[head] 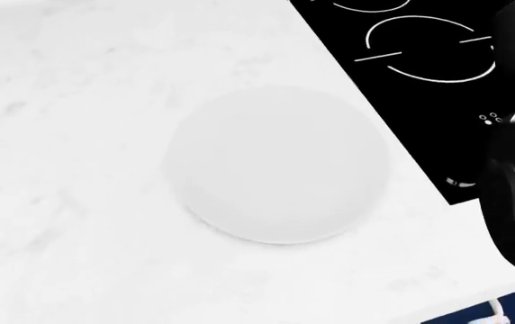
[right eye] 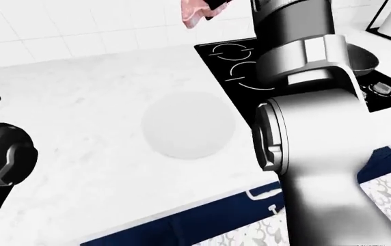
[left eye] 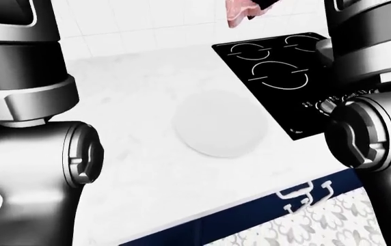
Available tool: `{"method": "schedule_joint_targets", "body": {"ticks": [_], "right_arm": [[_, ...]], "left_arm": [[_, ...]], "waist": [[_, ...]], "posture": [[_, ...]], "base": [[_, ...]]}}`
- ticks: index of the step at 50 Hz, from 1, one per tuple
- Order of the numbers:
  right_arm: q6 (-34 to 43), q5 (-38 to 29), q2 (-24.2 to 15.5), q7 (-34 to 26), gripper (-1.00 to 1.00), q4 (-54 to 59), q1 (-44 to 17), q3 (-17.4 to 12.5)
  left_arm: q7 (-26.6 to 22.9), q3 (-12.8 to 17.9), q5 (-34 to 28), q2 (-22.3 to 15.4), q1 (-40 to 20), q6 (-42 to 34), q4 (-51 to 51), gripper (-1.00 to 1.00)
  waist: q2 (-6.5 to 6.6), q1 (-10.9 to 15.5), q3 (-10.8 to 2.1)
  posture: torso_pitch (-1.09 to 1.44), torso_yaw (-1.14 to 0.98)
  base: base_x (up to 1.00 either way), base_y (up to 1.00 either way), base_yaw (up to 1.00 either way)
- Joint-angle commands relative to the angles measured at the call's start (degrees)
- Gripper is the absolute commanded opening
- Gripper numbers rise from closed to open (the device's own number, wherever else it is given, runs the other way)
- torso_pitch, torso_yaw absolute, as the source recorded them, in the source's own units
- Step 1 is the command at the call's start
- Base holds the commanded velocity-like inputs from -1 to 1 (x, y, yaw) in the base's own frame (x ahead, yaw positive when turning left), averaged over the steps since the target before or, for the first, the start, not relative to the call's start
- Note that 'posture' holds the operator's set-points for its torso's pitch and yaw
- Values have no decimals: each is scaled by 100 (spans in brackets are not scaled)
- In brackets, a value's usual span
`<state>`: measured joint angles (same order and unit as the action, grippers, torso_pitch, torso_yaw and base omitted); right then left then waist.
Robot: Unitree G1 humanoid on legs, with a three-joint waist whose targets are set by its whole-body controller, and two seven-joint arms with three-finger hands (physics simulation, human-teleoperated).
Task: Pick the lamb chop from the pan and place it on the plate.
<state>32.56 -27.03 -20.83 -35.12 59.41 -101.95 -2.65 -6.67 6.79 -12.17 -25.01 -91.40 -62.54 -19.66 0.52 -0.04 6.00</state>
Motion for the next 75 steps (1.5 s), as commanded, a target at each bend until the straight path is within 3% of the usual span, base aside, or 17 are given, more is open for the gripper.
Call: {"method": "schedule_joint_targets", "body": {"ticks": [1, 3, 4, 5, 12, 28, 42, 55, 63, 64, 65, 66, 75], "right_arm": [[-118, -31, -167, 82, -100, -233, -258, -75], [-141, -24, -163, 64, -100, -213, -246, -78], [-163, -24, -165, 38, -100, -212, -255, -71], [-182, -21, -154, 10, -100, -224, -249, -65], [-286, -65, -64, -100, -100, -140, -281, -3], [-230, -393, 207, -606, -100, -470, 231, 187], [297, -1111, 235, -1648, -100, -1437, 669, 347], [707, -1657, 211, -2471, -100, -2476, 929, 288], [1090, -2280, 111, -3348, -100, -3345, 1018, 405], [1203, -2412, 119, -3566, -100, -3561, 1070, 457], [1132, -2563, 484, -3737, -100, -3888, 1781, 780], [1140, -2722, 550, -3862, -100, -4076, 1963, 799], [920, -3635, 788, -4690, -100, -4724, 2517, 611]], "left_arm": [[5, -29, -6, -7, -233, 143, 152, 100], [3, -27, -11, -11, -228, 148, 149, 100], [4, -23, -11, -10, -222, 159, 137, 100], [7, -13, -8, -11, -222, 164, 127, 100], [-8, -13, -18, -55, -240, 200, 78, 100], [-54, 23, -75, -193, -198, 356, -65, 100], [-54, 47, -66, -226, -167, 420, -131, 100], [14, 45, -9, -164, -99, 448, -138, 100], [66, 33, -9, -115, -115, 543, -267, 100], [68, 14, -12, -94, -121, 522, -246, 100], [21, -2, -25, -149, -144, 496, -240, 100], [24, 12, -30, -161, -140, 527, -279, 100], [15, -14, -65, -100, -166, 438, -206, 100]], "waist": [[38, -70, -240], [-209, -42, -208], [-217, -75, -158], [-123, -25, -186], [-55, -32, -259], [13, -53, -344], [-10, -83, -393], [17, -86, -300], [25, -93, -290], [25, -89, -289], [24, -87, -286], [28, -75, -277], [58, -85, -333]], "posture": [[0, 0], [0, 0], [0, 0], [0, 0], [0, 0], [0, 0], [0, 0], [0, 0], [0, 0], [0, 0], [0, 0], [0, 0], [0, 0]], "base": [[0, 0, 0], [0, 0, 0], [0, 0, 0], [0, 0, 0], [0, 0, 0], [0, 0, 0], [0, 0, 0], [0, 0, 0], [0, 0, 0], [0, 0, 0], [0, 0, 0], [0, 0, 0], [0, 0, 0]]}}
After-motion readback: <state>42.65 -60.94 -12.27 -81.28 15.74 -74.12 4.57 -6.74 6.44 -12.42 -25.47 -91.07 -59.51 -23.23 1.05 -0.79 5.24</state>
